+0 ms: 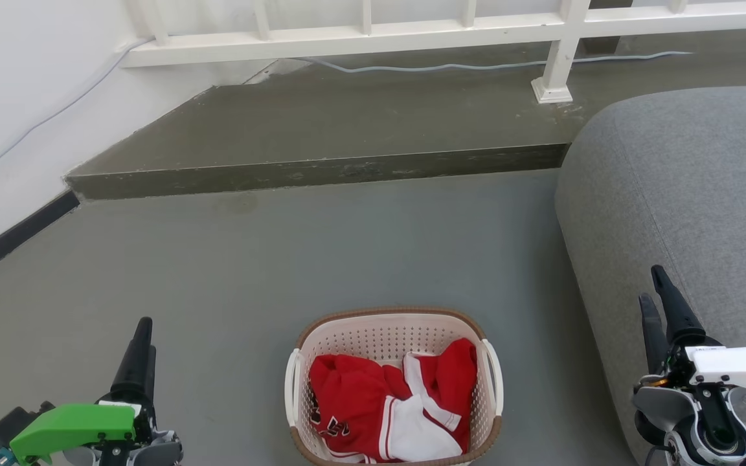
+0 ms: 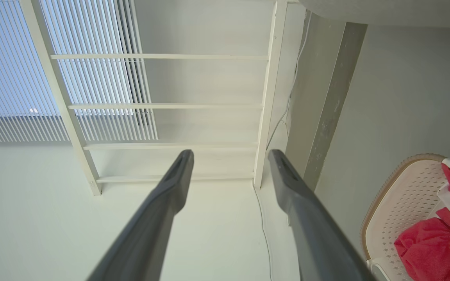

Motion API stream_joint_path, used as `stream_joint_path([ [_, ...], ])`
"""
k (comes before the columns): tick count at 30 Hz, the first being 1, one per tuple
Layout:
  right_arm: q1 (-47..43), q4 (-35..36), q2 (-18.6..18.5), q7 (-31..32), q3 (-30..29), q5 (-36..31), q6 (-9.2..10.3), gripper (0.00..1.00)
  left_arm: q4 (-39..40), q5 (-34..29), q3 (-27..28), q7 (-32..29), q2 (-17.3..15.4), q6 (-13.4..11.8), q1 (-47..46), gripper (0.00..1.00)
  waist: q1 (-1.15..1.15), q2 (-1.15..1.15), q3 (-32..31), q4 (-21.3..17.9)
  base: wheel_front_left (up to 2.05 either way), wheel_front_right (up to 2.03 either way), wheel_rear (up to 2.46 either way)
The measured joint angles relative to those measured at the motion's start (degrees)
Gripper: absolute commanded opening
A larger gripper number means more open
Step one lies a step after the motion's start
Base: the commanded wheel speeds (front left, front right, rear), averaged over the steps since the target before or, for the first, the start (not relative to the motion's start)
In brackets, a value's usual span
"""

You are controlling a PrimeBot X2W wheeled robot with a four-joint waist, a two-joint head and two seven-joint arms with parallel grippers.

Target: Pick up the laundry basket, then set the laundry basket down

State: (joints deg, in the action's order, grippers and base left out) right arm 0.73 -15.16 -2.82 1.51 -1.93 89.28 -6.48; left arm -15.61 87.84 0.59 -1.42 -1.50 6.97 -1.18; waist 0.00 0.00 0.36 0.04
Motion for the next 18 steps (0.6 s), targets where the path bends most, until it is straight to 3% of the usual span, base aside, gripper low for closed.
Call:
stream_joint_path([
  [18,1.2,1.6,-3.5,-4.0,5.1,-12.0,-0.01,1.0,1.4,-12.1,-2.9,3.1,-1.5,0.0,-0.8,1.0,0.0,0.0,0.1,-0.1,0.0,0.0,0.0],
])
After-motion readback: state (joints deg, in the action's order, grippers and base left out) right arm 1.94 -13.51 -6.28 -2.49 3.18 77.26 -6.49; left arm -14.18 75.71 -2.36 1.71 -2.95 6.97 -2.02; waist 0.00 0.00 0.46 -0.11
